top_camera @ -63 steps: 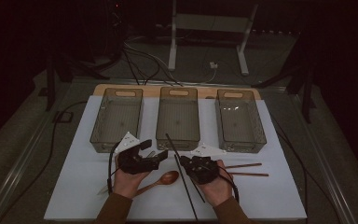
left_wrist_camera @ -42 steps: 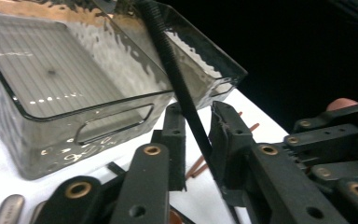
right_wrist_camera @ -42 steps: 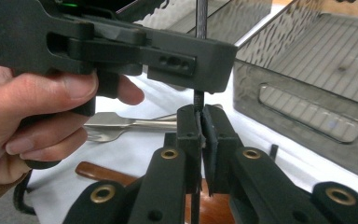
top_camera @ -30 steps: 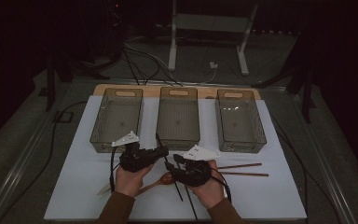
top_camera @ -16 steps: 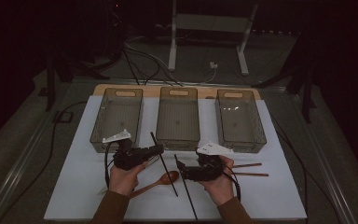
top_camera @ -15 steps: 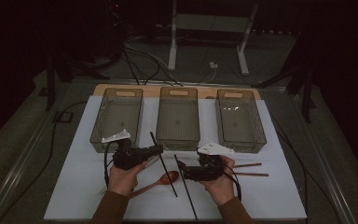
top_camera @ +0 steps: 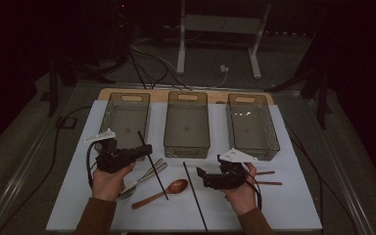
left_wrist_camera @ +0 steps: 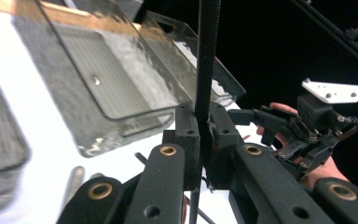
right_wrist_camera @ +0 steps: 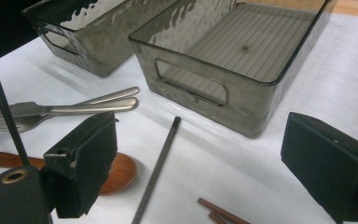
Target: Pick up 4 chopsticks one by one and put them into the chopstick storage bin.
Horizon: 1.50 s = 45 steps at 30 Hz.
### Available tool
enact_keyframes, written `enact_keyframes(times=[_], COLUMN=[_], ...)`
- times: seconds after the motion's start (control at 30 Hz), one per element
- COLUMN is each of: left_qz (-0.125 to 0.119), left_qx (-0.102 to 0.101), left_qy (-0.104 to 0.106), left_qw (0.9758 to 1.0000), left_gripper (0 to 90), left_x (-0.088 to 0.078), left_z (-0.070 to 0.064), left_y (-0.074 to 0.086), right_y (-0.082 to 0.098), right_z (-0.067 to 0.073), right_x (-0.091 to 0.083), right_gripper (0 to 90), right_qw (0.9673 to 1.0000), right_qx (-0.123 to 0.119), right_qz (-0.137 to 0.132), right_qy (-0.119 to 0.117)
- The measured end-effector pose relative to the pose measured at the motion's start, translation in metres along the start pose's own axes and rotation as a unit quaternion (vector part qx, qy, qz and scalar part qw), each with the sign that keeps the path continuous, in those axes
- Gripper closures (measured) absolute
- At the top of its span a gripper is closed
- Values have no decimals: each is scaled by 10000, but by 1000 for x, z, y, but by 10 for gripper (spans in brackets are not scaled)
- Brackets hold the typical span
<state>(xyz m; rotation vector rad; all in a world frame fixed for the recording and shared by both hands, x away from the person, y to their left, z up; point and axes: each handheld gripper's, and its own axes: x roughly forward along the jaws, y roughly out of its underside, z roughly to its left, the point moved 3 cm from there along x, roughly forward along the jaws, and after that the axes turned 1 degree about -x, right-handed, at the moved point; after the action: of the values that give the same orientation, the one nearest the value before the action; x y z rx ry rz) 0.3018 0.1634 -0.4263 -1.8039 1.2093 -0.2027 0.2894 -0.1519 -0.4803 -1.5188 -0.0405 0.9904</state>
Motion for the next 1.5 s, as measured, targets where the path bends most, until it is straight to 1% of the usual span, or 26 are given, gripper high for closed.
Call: enact_keyframes(times=[0.13, 0.17, 0.2, 0.33, 0.4, 0.53, 0.57, 0.63, 0.7, 0.8, 0.93, 1.03, 1.17, 1.23, 1.27, 1.37, 1.5], left_qz=[-80, -91, -105, -137, -147, -141, -134, -144, -106, -67, -1, 70, 103, 105, 111, 99, -14], left_qx=[117, 147, 164, 225, 258, 294, 306, 331, 340, 325, 291, 300, 292, 333, 330, 331, 321], left_qy=[-279, -328, -375, -621, -746, -934, -974, -1052, -1139, -1270, -1418, -1524, -1626, -1679, -1692, -1706, -1735], left_qw=[9995, 9993, 9991, 9977, 9968, 9951, 9947, 9938, 9928, 9913, 9895, 9878, 9862, 9852, 9850, 9847, 9843], left_gripper=[870, 869, 869, 869, 869, 869, 869, 869, 869, 869, 869, 869, 869, 869, 868, 868, 867], left_x=[-14, -16, -19, -27, -30, -35, -35, -36, -37, -36, -34, -30, -25, -23, -21, -17, -13], left_z=[4, 5, 7, 13, 16, 22, 24, 27, 32, 40, 50, 57, 65, 68, 70, 74, 81], left_y=[-10, -13, -15, -23, -27, -36, -39, -44, -49, -57, -68, -75, -83, -86, -88, -90, -93], right_y=[2, 4, 4, 6, 7, 9, 9, 10, 11, 13, 16, 17, 19, 20, 21, 22, 23], right_z=[-8, -12, -12, -22, -24, -32, -34, -37, -40, -45, -51, -55, -58, -59, -60, -62, -65], right_x=[-2, -3, -3, -8, -9, -15, -17, -20, -22, -26, -31, -35, -38, -38, -39, -41, -43], right_gripper=[106, 106, 106, 111, 111, 113, 135, 141, 140, 133, 114, 98, 93, 94, 95, 95, 95], right_qw=[9999, 9999, 9999, 9999, 9999, 9997, 9996, 9996, 9996, 9995, 9992, 9991, 9991, 9993, 9992, 9991, 9990], right_qx=[15, 33, 33, 111, 111, 49, 66, 80, 93, 214, 309, 321, 317, 282, 287, 290, 296], right_qz=[-72, -99, -99, -89, -112, -218, -253, -253, -231, -201, -197, -196, -190, -143, -121, -143, -182], right_qy=[-102, -99, -99, -34, -6, 77, 93, 90, 119, 119, 148, 175, 191, 222, 259, 271, 290])
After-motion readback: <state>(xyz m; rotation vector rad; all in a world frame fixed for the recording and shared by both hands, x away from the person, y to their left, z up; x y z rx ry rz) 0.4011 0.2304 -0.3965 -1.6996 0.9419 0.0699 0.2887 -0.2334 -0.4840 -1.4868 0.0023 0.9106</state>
